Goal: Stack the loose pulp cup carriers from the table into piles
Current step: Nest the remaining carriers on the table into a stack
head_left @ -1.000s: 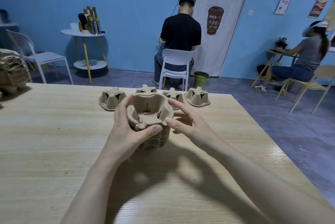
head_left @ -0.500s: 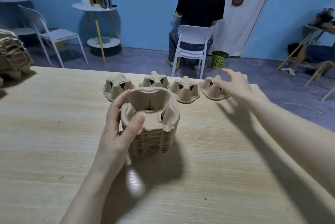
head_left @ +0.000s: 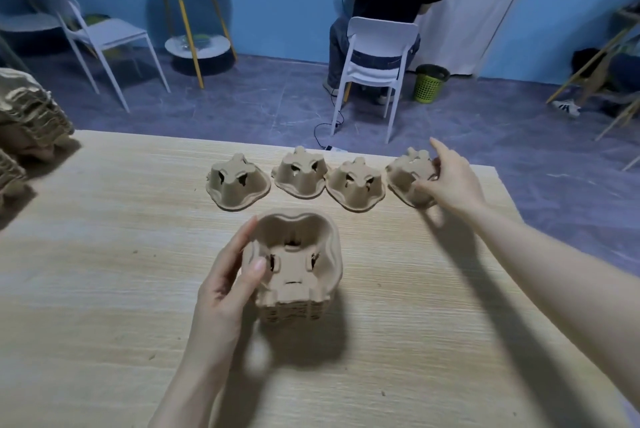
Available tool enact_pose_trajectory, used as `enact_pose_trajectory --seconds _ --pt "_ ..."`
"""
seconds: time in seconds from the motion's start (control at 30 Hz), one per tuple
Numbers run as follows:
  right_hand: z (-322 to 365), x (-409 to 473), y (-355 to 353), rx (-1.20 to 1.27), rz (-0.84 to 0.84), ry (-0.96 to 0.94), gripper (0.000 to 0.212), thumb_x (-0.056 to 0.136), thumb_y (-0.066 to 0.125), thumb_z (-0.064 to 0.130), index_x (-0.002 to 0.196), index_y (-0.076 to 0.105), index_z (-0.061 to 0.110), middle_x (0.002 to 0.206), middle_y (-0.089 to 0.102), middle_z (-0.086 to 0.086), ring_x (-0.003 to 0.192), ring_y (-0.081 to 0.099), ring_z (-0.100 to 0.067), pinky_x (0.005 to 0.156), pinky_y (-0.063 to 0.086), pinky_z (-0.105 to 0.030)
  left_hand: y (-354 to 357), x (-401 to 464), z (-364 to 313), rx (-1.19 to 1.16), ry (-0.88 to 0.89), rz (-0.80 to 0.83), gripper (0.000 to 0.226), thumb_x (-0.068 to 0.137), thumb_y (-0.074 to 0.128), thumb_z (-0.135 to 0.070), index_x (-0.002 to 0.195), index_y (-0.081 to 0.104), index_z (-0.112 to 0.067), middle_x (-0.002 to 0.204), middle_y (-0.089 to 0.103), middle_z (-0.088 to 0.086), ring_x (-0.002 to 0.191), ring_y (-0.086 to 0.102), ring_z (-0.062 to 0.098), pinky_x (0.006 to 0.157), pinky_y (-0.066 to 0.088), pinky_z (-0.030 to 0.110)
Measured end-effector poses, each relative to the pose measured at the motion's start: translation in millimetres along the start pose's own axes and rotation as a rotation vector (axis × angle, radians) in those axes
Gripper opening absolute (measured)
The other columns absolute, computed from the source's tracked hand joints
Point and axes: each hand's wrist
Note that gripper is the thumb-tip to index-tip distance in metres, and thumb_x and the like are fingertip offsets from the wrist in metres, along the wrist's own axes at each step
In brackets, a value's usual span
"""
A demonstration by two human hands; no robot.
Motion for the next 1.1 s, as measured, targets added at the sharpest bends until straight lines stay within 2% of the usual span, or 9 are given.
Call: enact_pose_trajectory --seconds 0.07,0.13,0.33,0.43,0.57,0.67,0.77,0.97,1.1 --pt "3.5 -12.7 -5.4 -0.099 -0.034 -0.085 0.093 0.076 0.078 0.024 0.153 0.026 0.021 0.128 0.054 -0.013 0.121 0.046 -0.033 0.098 0.042 -0.046 2.0 -0.1 -3.8 0.023 -0.004 -0.004 0.049 0.08 0.06 -0.02 0.128 0.058 -0.03 0.125 0.064 -0.028 0.123 0.055 -0.006 0.094 0.045 0.01" --pt "7.6 -24.8 -9.7 -0.095 -0.062 -0.112 0.092 0.078 0.077 0.023 0.153 0.025 0.021 0.124 0.056 -0.011 0.118 0.047 -0.031 0.096 0.042 -0.044 0.5 0.7 -5.4 0.042 -0.023 -0.001 0.05 0.079 0.061 -0.02 0.129 0.058 -0.03 0.125 0.063 -0.03 0.122 0.053 -0.01 0.09 0.042 0.004" --pt "15.0 -64.9 -11.0 0.141 -0.017 -0.034 0.09 0.08 0.077 0.031 0.153 0.025 0.025 0.098 0.058 -0.002 0.095 0.054 -0.025 0.085 0.046 -0.041 -11.0 -1.4 -14.6 0.125 -0.084 0.063 0.051 0.082 0.073 -0.032 0.13 0.06 -0.043 0.136 0.059 -0.02 0.132 0.048 -0.002 0.109 0.036 0.026" --pt "15.9 -86.2 -10.4 0.038 0.05 -0.036 0.07 0.084 0.074 0.031 0.145 0.041 0.027 0.112 0.062 -0.004 0.104 0.055 -0.025 0.086 0.045 -0.04 -15.5 -1.8 -23.0 0.195 -0.14 0.094 0.054 0.076 0.067 -0.047 0.127 0.055 -0.059 0.137 0.055 -0.025 0.133 0.045 -0.004 0.103 0.037 0.016" --pt "17.9 -109.5 -11.6 -0.028 -0.016 -0.033 0.03 0.081 0.076 0.025 0.108 0.065 0.017 0.104 0.065 -0.003 0.099 0.056 -0.027 0.075 0.044 -0.037 -16.2 0.7 -32.2 0.208 -0.239 0.126 0.06 0.082 0.069 -0.034 0.132 0.041 -0.055 0.133 0.046 -0.032 0.126 0.041 -0.018 0.083 0.037 -0.002" --pt "18.2 -122.9 -16.6 0.082 -0.034 0.024 0.018 0.078 0.078 0.022 0.093 0.068 0.02 0.093 0.063 0.0 0.088 0.056 -0.025 0.072 0.047 -0.04 -20.6 6.0 -30.6 0.198 -0.294 0.152 0.058 0.081 0.067 -0.04 0.128 0.042 -0.065 0.137 0.047 -0.03 0.134 0.042 -0.005 0.106 0.04 0.018" --pt "34.6 -139.6 -29.1 0.297 -0.101 0.06 0.016 0.077 0.078 0.012 0.085 0.068 0.022 0.092 0.064 -0.003 0.082 0.057 -0.021 0.07 0.043 -0.021 -23.2 9.1 -29.4 0.161 -0.375 0.165 0.056 0.086 0.07 -0.038 0.124 0.045 -0.07 0.144 0.051 -0.015 0.135 0.048 0.015 0.112 0.041 0.043" --pt "107.7 -180.6 -58.4 0.676 -0.173 0.056 0.017 0.08 0.075 0.002 0.081 0.069 0.018 0.087 0.067 0.004 0.072 0.055 -0.003 0.062 0.039 -0.012 -27.7 12.3 -32.6 0.074 -0.457 0.18 0.056 0.079 0.075 -0.037 0.12 0.053 -0.067 0.14 0.058 -0.008 0.128 0.057 0.017 0.106 0.048 0.044" --pt "144.0 -207.7 -54.4 0.83 -0.064 0.01 0.022 0.079 0.072 -0.004 0.079 0.069 0.017 0.079 0.068 0.007 0.067 0.054 -0.002 0.064 0.041 -0.014 -29.7 15.8 -36.0 -0.001 -0.489 0.186 0.05 0.09 0.071 -0.019 0.123 0.053 -0.052 0.135 0.062 -0.003 0.123 0.06 0.021 0.085 0.053 0.041"
Point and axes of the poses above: each hand's wrist, its own x-axis towards the middle knuckle, its own y-axis out of the palm, z = x × y
